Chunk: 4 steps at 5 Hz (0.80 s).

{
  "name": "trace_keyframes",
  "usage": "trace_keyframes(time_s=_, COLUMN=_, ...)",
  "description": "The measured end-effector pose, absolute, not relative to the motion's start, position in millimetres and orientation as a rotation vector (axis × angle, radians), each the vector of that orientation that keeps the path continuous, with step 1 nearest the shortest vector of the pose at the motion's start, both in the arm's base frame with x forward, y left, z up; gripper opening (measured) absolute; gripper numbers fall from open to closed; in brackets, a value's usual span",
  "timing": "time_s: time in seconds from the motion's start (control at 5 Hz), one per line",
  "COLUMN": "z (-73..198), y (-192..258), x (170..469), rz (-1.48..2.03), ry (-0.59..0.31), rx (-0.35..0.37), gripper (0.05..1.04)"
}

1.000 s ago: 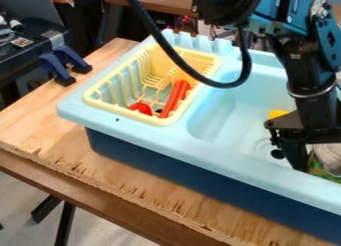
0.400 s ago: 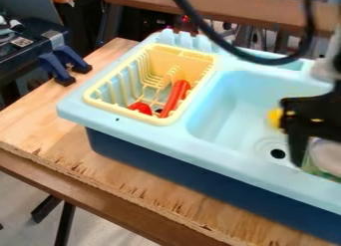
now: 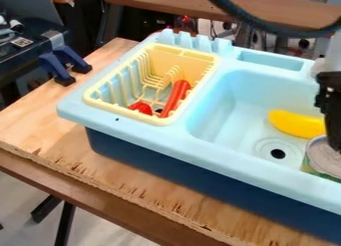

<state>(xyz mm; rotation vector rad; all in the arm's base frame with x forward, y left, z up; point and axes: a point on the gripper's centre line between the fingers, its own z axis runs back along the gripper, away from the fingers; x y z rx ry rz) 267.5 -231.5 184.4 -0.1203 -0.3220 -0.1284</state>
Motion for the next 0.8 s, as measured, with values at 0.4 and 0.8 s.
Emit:
trace_keyframes(time_s=0.4, z=183.0, y=-214.6, x=264.9, rz=-0.004, ry=-0.192, rx=-0.143, gripper=1.001)
trace_keyframes(time_s=0.8, z=182.0, y=-214.2, x=264.4, rz=0.002, ry=-0.187, rx=-0.140, gripper=1.001)
